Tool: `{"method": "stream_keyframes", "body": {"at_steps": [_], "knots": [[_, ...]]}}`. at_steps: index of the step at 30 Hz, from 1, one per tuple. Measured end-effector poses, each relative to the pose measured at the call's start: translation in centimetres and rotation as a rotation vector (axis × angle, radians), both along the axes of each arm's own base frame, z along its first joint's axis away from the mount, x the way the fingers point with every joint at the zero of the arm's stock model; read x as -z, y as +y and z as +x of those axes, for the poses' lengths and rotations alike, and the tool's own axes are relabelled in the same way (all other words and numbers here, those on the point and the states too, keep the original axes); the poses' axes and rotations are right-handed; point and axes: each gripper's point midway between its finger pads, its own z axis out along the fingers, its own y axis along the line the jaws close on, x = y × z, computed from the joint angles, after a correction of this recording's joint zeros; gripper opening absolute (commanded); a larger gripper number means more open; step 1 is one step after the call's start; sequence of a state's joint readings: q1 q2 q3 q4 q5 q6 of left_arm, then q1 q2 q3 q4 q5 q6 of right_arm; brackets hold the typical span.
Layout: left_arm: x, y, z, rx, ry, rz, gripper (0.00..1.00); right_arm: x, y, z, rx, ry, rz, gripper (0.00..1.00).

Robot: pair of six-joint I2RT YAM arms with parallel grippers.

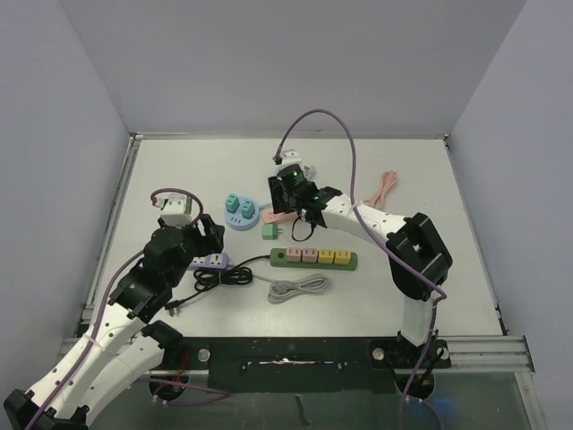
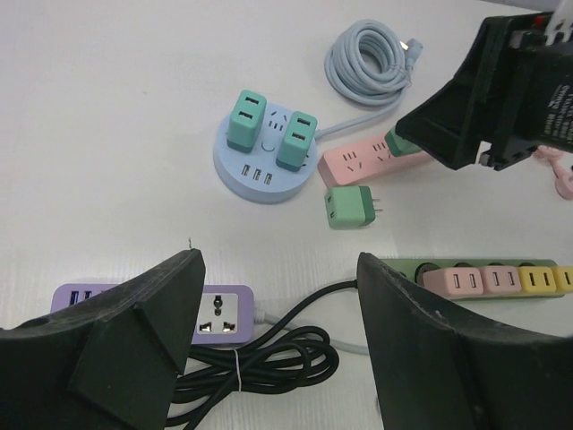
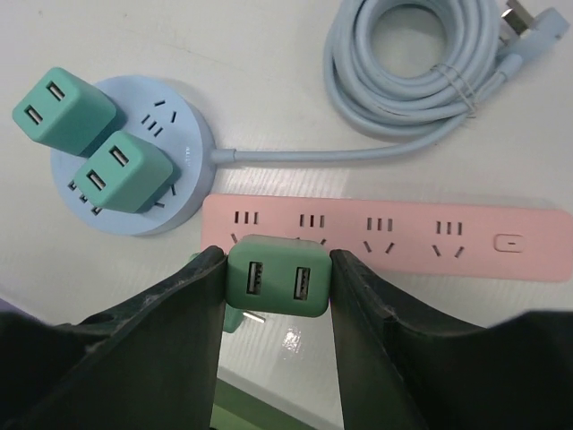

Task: Insert the plug

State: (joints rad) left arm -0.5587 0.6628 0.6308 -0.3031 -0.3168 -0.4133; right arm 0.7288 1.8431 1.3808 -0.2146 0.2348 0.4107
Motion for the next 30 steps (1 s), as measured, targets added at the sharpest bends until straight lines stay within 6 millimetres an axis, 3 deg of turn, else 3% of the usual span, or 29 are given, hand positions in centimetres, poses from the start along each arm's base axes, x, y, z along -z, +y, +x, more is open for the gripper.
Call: {"method": "stream_keyframes", "body": {"at_steps": [6, 13, 30], "knots": [[-0.7, 0.7, -0.4, -0.023, -0.026, -0.022, 0.68, 2.2, 2.5, 0.3, -0.056, 0.004, -0.053, 0.28], [-0.9, 1.5, -0.6, -0.055, -0.039, -0.025, 0.68, 3.3, 3.2, 0.7, -0.079, 0.004, -0.071, 0.29], [-0.5, 2.0, -0.3, -0.081, -0.025, -0.021, 0.68, 2.0, 4.2, 2.0, -0.114, -0.060, -0.025, 0.29]]}}
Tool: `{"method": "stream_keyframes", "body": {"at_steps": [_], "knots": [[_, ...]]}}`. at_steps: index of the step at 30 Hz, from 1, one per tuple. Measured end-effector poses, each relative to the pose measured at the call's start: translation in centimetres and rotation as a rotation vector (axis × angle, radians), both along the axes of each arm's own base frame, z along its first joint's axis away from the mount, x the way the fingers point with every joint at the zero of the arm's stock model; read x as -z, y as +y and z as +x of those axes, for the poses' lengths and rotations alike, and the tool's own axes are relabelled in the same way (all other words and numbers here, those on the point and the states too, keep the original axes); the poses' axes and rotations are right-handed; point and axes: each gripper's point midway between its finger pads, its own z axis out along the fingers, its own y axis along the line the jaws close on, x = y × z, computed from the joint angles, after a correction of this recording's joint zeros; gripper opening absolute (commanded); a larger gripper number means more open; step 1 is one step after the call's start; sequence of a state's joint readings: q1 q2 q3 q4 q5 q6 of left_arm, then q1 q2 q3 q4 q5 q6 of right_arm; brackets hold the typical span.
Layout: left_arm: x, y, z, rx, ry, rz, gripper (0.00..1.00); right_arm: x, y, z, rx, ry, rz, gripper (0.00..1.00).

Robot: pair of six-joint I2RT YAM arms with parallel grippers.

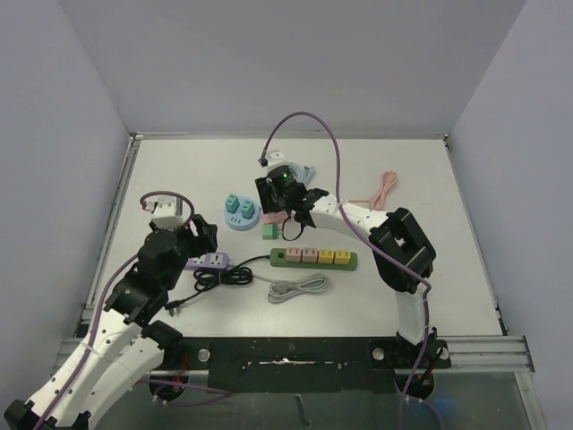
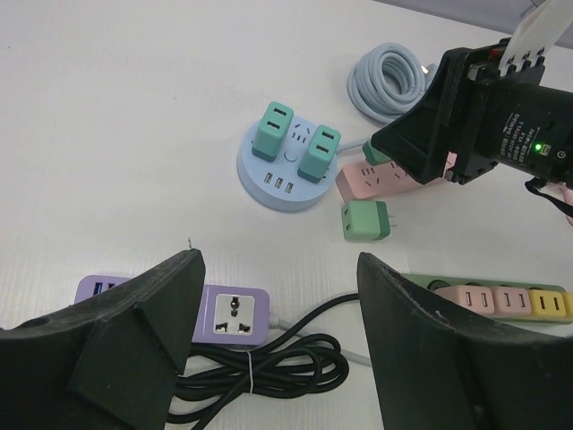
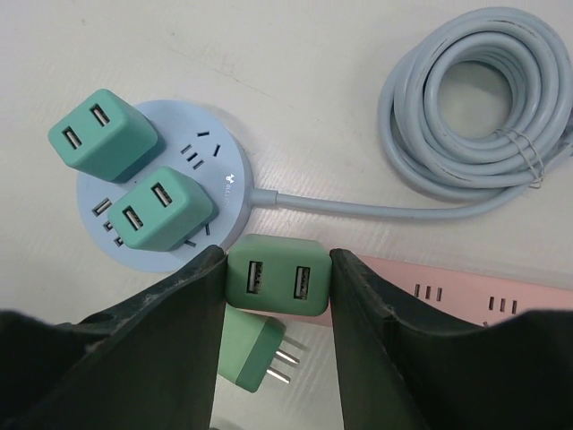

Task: Insert the plug

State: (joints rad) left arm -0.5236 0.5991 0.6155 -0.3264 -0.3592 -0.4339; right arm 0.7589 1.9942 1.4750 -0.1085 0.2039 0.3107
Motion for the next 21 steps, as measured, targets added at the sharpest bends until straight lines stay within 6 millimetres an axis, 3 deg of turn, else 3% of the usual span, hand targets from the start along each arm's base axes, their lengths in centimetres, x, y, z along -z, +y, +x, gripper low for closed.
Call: {"method": "stream_keyframes", "body": {"at_steps": [11, 21], "knots": [[0.3, 0.1, 0.1, -0.004, 0.009, 0.004, 0.68, 1.5, -0.4, -0.6, -0.003, 0.034, 0.000, 0.30], [0.4, 0.1, 0.1, -0.005, 0.012, 0.004, 0.68, 1.5, -0.4, -0.6, -0.008, 0.032, 0.001, 0.30]]}}
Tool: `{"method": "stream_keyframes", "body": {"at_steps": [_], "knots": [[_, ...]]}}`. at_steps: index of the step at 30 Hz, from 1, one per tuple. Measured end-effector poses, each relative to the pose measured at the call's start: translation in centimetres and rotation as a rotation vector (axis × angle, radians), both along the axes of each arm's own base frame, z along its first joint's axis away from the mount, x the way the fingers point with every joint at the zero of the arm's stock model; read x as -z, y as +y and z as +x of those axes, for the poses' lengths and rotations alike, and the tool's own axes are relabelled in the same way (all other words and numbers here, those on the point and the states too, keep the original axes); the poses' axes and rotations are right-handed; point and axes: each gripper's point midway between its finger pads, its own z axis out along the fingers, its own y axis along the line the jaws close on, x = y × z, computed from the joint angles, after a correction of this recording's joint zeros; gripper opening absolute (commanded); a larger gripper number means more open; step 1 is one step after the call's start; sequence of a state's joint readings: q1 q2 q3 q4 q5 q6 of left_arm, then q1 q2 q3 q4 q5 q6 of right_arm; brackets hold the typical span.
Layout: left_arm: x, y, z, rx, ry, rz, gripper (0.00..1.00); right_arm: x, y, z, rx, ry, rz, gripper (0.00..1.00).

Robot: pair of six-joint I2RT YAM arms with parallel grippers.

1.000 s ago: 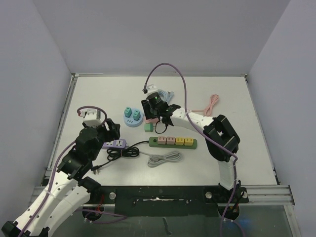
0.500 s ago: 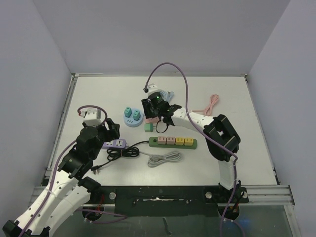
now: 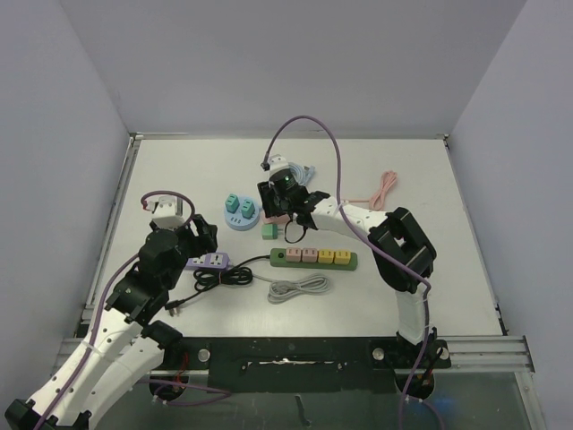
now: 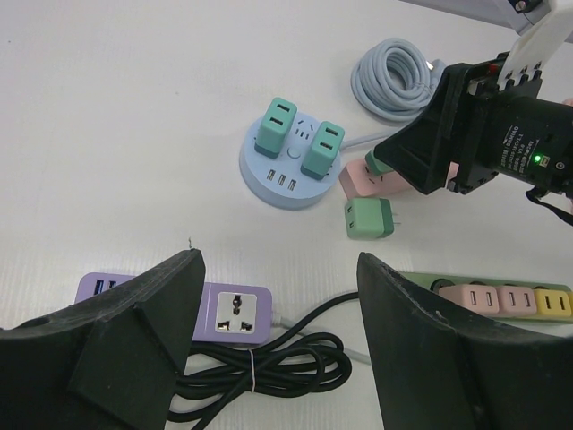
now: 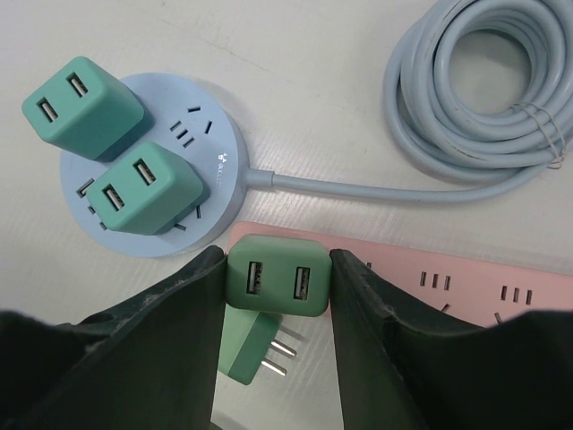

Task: Insert the plug

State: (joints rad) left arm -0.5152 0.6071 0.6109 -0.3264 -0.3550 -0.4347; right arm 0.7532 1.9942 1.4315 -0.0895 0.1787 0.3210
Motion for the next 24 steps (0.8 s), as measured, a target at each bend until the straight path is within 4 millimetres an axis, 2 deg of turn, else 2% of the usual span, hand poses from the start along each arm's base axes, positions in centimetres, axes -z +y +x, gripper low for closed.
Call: {"method": "stream_keyframes", "body": {"at_steps": [5, 12, 17, 24], "knots": [[0.2, -0.1, 0.1, 0.003, 0.007, 0.002, 0.68, 0.6, 0.2, -0.4, -0.023, 0.015, 0.009, 0.31], [0.3, -0.2, 0.0, 0.007, 0.012, -0.004, 0.68, 0.8, 0.4, 0.0, -0.021, 0.024, 0.059, 0.31], [0.3, -0.3, 0.0, 0.010, 0.013, -0.005, 0.68, 0.9, 0.9, 0.3, -0.020, -0.009, 0.018, 0.32], [0.3, -0.3, 0.1, 0.005, 0.016, -0.015, 0.68, 1.6, 1.6, 1.0, 0.001, -0.049, -0.033, 0.28]]}}
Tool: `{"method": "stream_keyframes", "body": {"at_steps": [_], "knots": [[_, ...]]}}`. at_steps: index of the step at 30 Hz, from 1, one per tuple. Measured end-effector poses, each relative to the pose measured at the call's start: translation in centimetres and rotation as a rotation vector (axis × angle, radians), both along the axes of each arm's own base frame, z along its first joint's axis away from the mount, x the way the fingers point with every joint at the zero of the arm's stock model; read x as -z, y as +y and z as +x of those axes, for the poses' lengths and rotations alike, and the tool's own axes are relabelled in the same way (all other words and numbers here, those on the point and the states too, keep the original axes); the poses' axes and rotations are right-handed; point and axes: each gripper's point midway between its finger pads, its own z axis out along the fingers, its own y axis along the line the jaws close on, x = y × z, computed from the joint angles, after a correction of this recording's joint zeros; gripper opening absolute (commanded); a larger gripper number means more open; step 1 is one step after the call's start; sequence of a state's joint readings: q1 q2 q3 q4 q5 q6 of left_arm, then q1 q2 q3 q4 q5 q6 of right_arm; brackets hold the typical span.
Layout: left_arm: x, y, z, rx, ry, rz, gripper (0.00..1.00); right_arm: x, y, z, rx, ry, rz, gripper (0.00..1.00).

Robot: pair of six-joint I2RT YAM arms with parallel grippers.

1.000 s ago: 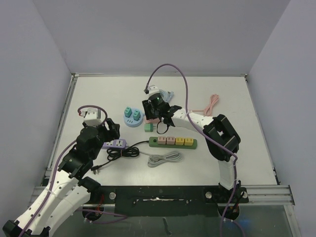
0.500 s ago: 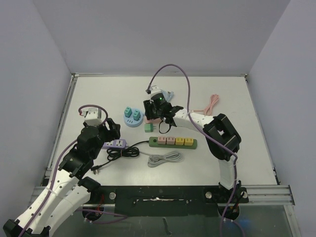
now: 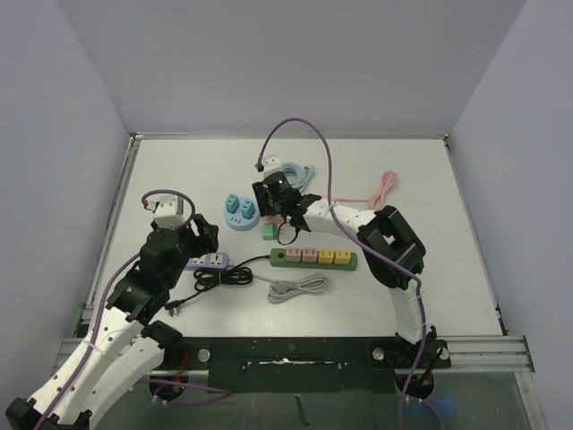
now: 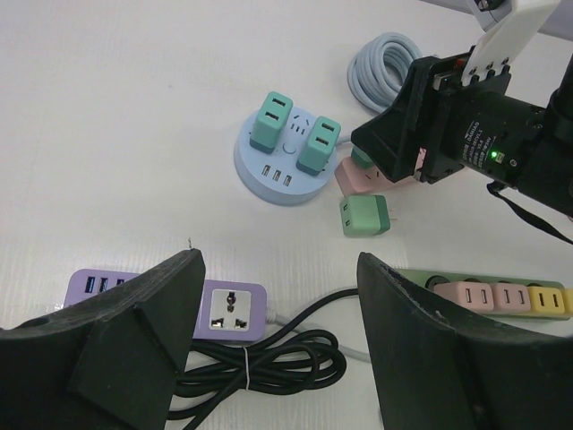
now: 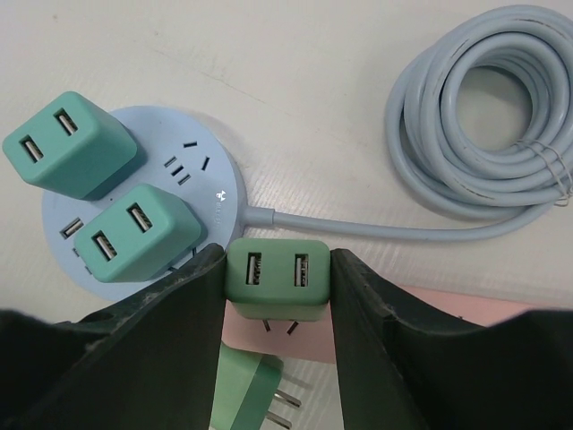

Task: Insert the plug

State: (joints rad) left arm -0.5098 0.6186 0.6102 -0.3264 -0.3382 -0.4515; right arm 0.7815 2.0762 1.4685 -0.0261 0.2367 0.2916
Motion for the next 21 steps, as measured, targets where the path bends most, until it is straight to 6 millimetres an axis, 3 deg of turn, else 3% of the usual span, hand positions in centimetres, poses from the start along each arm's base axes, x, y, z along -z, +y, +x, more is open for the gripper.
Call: {"method": "stream_keyframes", "body": {"at_steps": [21], "knots": [[0.5, 0.0, 0.0, -0.002, 0.011, -0.003, 0.68, 0.6, -0.8, -1.2, 0.108, -0.203, 0.120, 0.35]]}}
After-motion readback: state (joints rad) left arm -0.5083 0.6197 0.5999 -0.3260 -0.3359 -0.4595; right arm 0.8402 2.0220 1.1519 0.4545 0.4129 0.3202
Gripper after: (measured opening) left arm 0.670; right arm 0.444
